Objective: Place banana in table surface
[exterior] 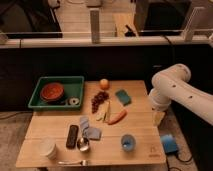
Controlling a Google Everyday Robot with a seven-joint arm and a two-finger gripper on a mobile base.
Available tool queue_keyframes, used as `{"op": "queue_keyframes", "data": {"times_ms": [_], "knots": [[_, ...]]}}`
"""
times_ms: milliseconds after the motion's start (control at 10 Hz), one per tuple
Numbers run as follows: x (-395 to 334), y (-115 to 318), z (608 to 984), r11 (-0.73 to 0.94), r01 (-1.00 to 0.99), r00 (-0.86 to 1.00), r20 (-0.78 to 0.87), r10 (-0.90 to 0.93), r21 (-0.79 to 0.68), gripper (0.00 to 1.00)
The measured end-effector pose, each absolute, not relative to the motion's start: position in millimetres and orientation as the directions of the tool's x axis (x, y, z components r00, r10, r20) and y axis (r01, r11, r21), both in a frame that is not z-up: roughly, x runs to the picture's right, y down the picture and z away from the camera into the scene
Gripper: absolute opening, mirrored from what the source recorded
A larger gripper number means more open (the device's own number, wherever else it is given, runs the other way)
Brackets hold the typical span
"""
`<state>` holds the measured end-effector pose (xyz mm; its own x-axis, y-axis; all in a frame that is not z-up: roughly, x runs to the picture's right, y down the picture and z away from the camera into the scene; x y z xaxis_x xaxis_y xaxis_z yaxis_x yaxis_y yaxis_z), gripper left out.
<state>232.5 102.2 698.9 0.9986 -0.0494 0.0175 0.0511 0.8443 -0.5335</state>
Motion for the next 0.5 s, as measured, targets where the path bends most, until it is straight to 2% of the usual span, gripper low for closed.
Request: {"op": "queue_keyframes", "data": {"times_ms": [500], "knots": [[197, 95, 714, 0.845, 0.092, 0.996, 0.066, -0.067, -0.526, 0.80]]}}
